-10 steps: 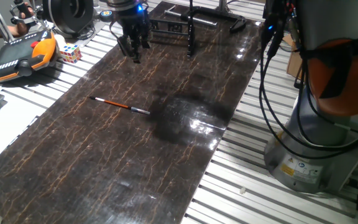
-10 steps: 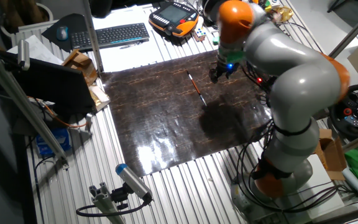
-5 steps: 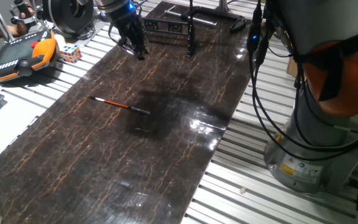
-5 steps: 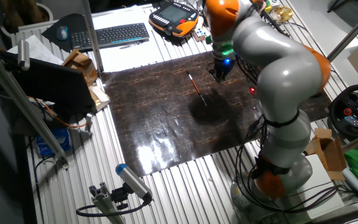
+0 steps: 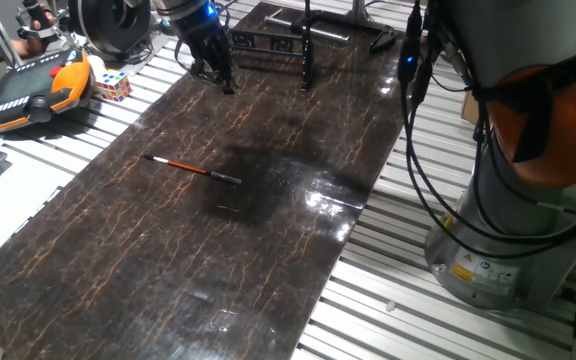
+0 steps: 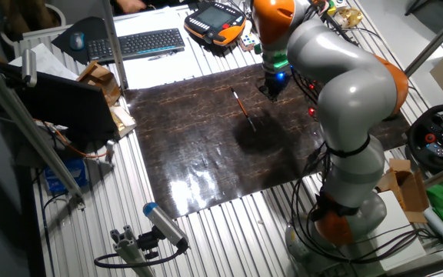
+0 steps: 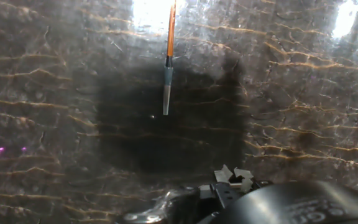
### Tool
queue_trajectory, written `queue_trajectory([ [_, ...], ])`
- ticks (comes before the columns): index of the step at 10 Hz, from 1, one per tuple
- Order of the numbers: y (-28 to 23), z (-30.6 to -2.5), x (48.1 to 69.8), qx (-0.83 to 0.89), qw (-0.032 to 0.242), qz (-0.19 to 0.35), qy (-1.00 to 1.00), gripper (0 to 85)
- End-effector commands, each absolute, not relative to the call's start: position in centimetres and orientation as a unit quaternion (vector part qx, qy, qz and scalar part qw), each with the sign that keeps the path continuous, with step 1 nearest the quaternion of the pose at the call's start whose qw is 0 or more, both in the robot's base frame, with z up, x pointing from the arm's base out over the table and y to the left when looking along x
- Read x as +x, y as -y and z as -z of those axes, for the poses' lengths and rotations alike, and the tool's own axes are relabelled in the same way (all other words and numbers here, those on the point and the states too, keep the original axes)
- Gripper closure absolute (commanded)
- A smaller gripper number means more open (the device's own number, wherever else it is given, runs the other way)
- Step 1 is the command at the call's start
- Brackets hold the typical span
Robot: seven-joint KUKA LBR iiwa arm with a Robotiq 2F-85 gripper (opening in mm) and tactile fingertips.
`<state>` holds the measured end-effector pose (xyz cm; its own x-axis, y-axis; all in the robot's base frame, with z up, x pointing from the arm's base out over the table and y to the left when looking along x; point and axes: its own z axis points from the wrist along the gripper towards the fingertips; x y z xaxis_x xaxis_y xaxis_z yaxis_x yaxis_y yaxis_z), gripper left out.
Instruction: Place the brush on the pen rack
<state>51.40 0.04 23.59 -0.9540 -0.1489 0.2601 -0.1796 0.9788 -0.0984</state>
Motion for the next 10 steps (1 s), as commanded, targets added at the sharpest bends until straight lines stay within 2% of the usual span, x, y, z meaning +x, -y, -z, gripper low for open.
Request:
queue_trajectory([
  [1,-0.05,-23.6,51.4,0.073,0.126,-0.062,0.987,83.7],
  [6,-0.01,-23.59,51.37,0.051,0.12,-0.062,0.989,84.0],
  [7,-0.01,-23.59,51.37,0.051,0.115,-0.058,0.99,84.0],
  [8,-0.01,-23.59,51.37,0.047,0.097,-0.037,0.994,84.0],
  [9,-0.01,-23.59,51.37,0.048,0.103,-0.035,0.993,84.0],
  [10,-0.01,-23.59,51.37,0.048,0.128,-0.029,0.99,84.0],
])
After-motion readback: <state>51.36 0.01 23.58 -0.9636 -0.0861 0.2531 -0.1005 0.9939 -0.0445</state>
